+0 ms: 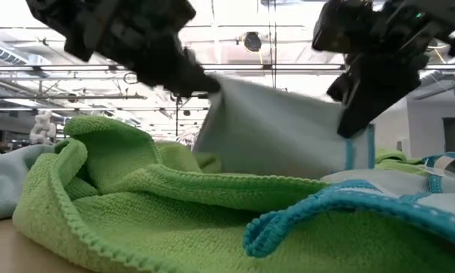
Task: Fold microfiber towels
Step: Fold the top center blue microfiber cloth
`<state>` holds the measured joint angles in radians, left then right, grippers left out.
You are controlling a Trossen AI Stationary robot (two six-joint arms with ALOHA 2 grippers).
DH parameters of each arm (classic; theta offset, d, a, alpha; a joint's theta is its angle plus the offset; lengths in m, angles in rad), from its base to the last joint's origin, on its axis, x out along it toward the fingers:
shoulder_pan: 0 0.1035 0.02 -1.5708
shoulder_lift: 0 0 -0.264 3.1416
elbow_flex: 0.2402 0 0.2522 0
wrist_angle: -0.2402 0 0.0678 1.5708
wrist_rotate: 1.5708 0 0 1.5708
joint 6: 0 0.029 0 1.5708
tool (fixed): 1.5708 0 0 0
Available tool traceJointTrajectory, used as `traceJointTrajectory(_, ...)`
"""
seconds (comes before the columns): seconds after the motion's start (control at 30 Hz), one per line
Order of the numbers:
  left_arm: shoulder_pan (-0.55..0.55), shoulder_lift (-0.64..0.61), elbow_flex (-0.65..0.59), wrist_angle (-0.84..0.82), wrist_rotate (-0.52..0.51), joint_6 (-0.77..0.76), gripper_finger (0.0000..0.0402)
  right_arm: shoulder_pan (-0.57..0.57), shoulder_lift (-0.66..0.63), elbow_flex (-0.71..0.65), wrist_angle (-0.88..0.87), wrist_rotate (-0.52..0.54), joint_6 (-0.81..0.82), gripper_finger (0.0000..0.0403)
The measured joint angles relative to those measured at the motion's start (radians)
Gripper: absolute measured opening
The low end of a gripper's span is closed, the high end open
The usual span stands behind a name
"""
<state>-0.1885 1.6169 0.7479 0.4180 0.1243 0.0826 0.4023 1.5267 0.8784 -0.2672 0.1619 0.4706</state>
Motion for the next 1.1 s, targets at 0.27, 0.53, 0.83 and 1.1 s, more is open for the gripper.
traceJointTrajectory(0.27,0.059,0.0,0.03,-0.037,-0.133,0.025,0.0008,-0.098,-0.011,0.0,-0.069,0.095,-0.036,0.0007)
traceJointTrajectory(0.53,0.125,0.008,0.028,-0.19,-0.197,-0.059,0.0012,-0.197,0.006,-0.005,-0.057,0.088,-0.098,0.0007)
traceJointTrajectory(0.83,0.091,0.007,0.028,-0.293,-0.199,-0.111,0.0017,-0.193,0.006,-0.005,0.01,0.063,-0.149,0.0007)
traceJointTrajectory(1.1,0.03,-0.044,0.029,-0.303,-0.178,-0.074,0.0012,-0.117,0.006,-0.005,0.054,-0.085,-0.084,0.0007)
